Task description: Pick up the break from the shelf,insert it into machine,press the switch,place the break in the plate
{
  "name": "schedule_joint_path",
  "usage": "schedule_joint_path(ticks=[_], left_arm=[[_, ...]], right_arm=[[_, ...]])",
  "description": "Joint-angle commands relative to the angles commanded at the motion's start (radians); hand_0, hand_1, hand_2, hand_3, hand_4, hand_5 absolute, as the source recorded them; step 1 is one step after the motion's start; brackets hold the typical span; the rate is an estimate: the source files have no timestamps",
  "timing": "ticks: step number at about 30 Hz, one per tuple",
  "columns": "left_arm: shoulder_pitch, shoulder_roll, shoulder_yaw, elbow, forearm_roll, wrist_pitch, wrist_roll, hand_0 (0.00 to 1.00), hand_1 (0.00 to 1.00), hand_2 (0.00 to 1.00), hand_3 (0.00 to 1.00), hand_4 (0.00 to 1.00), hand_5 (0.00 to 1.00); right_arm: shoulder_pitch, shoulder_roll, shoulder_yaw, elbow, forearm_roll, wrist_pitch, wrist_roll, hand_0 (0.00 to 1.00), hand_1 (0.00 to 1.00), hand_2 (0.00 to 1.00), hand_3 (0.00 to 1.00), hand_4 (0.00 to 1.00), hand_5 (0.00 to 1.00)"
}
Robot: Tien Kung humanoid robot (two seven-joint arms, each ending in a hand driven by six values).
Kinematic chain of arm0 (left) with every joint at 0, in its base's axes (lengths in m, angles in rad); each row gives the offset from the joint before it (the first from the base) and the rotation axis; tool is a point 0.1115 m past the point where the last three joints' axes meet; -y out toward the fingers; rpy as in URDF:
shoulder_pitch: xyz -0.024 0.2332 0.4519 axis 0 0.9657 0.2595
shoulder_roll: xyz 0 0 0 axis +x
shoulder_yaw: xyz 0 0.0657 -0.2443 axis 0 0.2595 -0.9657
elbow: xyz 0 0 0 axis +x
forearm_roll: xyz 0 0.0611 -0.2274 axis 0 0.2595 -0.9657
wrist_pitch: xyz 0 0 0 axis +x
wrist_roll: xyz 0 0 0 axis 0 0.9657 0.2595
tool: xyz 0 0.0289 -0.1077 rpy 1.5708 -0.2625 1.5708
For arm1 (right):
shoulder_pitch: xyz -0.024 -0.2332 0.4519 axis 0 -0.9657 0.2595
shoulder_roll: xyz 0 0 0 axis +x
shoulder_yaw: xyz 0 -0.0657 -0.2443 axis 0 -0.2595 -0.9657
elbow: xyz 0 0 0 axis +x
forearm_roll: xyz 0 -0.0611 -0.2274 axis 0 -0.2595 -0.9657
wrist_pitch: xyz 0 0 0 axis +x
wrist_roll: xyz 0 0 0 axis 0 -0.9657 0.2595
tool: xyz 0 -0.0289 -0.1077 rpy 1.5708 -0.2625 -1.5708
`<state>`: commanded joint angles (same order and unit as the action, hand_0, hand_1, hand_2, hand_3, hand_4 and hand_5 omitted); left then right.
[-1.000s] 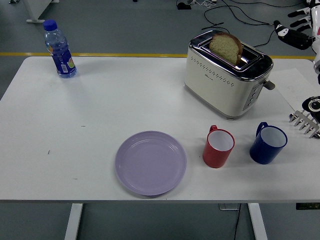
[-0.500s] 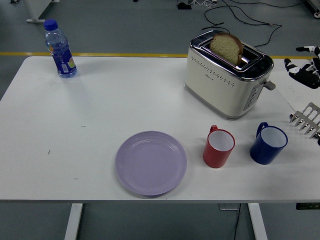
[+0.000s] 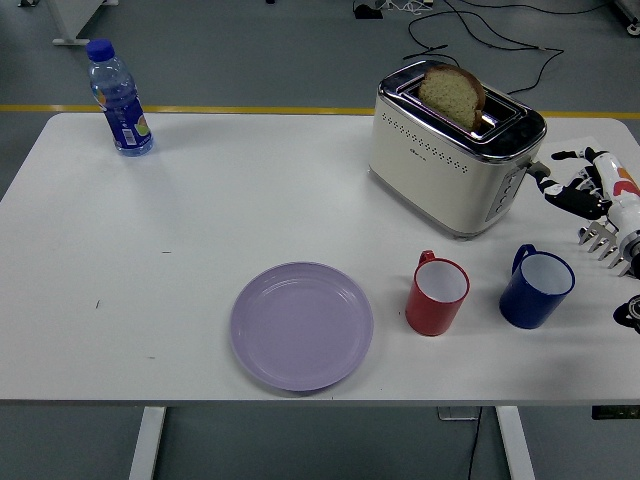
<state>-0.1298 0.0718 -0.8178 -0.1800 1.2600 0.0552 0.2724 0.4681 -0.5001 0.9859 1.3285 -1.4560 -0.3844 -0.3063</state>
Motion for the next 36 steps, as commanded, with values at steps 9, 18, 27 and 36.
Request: schedule_joint_path(ticks=[9, 18, 27, 36], left_arm=[[-0.002, -0.002, 0.002, 0.0, -0.006, 0.001, -0.001, 0.653, 0.6, 0.599, 0.598, 0.331, 0.94], [-0.003, -0.003, 0.005, 0.0, -0.009, 0.001, -0.001, 0.654, 0.6, 0.599, 0.599, 0.332, 0.94], [-0.004, -0.005, 0.007, 0.0, -0.011, 0.001, -0.001, 0.654, 0.6, 0.599, 0.596, 0.332, 0.945], [-0.003, -0.005, 0.005, 0.0, -0.009, 0.0, 0.0, 0.654, 0.6, 0.599, 0.598, 0.33, 0.944]], right_arm=[[0.01, 0.02, -0.018, -0.031, 0.001, 0.005, 0.0, 0.061, 0.127, 0.232, 0.714, 0.707, 0.521], [0.014, 0.036, -0.027, -0.054, 0.004, 0.008, -0.001, 0.061, 0.127, 0.232, 0.713, 0.707, 0.521], [0.014, 0.055, -0.024, -0.093, 0.008, 0.005, 0.002, 0.061, 0.129, 0.233, 0.715, 0.705, 0.521], [0.014, 0.063, -0.035, -0.111, 0.014, 0.006, 0.003, 0.062, 0.128, 0.232, 0.715, 0.706, 0.52]])
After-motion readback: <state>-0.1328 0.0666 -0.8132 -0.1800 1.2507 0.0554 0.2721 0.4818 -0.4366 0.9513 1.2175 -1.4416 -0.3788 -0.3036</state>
